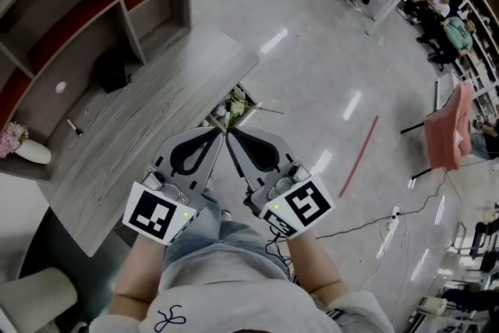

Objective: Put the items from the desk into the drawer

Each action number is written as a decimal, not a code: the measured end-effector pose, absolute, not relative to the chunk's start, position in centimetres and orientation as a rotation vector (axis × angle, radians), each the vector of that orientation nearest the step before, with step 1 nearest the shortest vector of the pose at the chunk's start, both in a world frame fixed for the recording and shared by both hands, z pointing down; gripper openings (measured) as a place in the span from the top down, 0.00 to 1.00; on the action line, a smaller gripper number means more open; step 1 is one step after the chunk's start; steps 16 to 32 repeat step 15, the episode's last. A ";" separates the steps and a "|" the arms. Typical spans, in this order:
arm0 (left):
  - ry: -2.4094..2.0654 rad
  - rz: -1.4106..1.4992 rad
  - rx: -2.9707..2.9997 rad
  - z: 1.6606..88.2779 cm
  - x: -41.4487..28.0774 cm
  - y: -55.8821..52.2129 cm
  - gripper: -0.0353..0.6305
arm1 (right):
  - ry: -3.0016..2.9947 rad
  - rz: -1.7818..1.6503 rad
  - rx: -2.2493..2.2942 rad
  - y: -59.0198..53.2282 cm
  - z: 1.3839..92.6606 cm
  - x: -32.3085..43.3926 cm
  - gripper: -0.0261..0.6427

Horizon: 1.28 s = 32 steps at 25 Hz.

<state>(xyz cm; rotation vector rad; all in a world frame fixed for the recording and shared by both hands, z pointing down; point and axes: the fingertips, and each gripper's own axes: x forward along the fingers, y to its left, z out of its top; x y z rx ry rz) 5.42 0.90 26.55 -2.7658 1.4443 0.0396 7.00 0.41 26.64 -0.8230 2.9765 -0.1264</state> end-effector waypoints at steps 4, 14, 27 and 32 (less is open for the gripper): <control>1.463 0.039 -2.736 26.6 4.6 0.1 0.93 | 2.974 -0.129 -0.805 -0.1 26.7 6.4 0.95; 1.452 0.060 -2.744 26.6 4.7 -1.3 0.93 | 2.976 -0.149 -0.813 -1.5 27.0 6.6 0.95; 1.450 0.066 -2.744 26.4 4.8 -1.5 0.93 | 2.976 -0.150 -0.813 -1.6 27.0 6.6 0.95; 1.450 0.066 -2.744 26.4 4.8 -1.5 0.93 | 2.976 -0.150 -0.813 -1.6 27.0 6.6 0.95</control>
